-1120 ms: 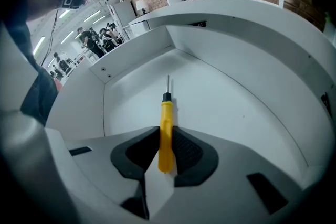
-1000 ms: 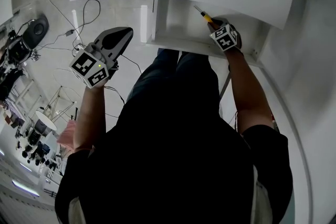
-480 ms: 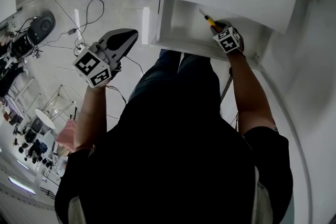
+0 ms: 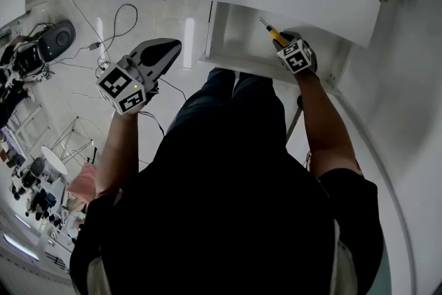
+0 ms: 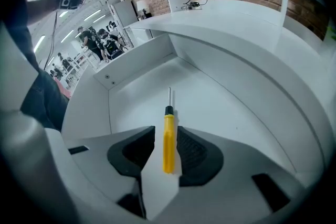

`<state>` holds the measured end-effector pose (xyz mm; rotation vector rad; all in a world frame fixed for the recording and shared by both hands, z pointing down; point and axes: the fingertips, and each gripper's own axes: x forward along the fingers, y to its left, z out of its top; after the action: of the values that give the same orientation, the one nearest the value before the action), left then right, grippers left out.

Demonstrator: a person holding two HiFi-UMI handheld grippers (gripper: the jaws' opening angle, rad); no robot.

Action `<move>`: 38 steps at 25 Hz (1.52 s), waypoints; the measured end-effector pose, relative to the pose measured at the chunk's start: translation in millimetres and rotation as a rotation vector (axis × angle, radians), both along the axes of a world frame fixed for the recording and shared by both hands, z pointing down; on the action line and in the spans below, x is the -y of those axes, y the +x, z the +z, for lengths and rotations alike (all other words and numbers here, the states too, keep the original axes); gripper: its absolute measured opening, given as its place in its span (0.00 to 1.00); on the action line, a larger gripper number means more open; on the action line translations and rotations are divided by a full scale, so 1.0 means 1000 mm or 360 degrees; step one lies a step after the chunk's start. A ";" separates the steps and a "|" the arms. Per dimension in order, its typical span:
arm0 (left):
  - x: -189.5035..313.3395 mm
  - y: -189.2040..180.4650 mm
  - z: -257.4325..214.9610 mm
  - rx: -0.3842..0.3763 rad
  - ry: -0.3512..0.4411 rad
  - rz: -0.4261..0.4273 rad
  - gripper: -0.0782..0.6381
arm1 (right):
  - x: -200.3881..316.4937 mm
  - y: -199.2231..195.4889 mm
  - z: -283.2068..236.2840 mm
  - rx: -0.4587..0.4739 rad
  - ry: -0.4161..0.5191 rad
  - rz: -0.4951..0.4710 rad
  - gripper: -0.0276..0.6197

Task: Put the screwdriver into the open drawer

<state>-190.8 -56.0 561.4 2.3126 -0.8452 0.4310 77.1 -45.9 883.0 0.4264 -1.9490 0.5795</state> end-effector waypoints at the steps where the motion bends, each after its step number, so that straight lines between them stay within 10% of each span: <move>1: 0.000 0.001 -0.004 -0.0002 0.0014 0.0002 0.13 | -0.001 0.000 -0.004 0.0001 0.0009 -0.0003 0.26; 13: -0.002 0.016 -0.057 -0.0017 0.0201 0.0052 0.13 | 0.011 -0.001 -0.087 0.0090 0.0185 0.0018 0.27; 38: -0.009 0.025 -0.162 -0.0056 0.0553 0.0179 0.13 | 0.065 0.015 -0.345 0.0665 0.0638 0.0596 0.26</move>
<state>-165.4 -47.3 399.2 2.6889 -0.8279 0.3084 92.1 -111.1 537.9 1.0037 -2.4157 0.5405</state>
